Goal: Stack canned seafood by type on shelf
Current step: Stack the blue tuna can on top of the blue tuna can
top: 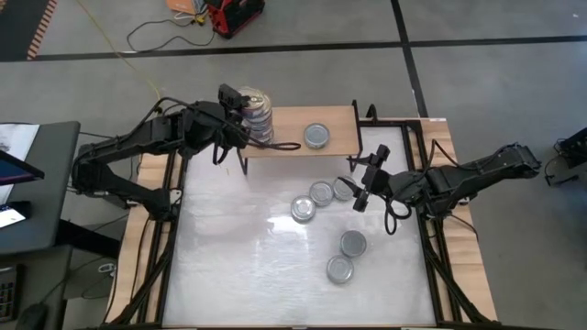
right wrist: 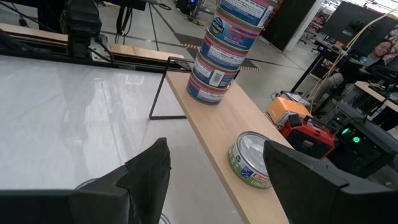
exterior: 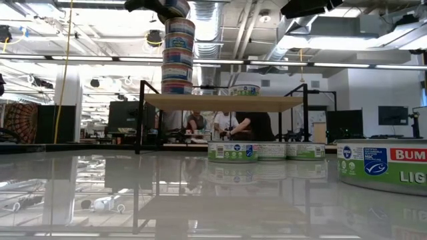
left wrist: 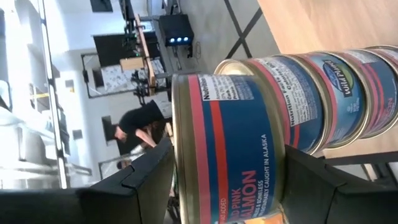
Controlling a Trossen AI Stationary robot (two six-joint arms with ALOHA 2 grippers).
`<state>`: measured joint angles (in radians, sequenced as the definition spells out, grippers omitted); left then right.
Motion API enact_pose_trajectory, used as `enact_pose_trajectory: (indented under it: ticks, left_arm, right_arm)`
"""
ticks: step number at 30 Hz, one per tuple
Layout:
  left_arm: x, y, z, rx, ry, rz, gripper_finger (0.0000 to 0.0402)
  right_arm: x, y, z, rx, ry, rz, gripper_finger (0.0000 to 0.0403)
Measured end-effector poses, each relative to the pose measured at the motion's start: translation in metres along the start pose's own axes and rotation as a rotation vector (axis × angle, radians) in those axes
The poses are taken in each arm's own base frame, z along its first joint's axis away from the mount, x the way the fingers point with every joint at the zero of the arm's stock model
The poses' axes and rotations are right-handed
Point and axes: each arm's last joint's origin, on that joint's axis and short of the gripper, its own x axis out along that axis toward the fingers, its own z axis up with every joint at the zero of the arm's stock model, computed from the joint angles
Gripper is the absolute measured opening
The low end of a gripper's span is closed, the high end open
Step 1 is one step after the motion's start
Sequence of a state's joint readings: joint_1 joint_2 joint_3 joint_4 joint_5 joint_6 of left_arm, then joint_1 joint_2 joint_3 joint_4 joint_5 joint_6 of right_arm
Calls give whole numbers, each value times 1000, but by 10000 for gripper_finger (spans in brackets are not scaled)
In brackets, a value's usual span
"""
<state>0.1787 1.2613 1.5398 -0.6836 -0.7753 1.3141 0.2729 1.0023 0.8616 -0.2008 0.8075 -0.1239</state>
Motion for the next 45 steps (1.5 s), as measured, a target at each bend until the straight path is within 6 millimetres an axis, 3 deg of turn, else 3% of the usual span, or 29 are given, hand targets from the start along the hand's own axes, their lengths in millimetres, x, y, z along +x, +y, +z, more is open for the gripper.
enact_pose_trajectory:
  ticks: [24,33,45]
  left_arm:
    - [-3,-1,3,-31,0,-1,241]
    - [-3,-4,2,-162,4,-20,241]
    - [-3,-4,2,-146,11,-24,241]
  right_arm:
    - [0,0,0,1,-1,0,290]
    - [0,0,1,5,-4,0,290]
    - [0,0,1,8,-7,0,290]
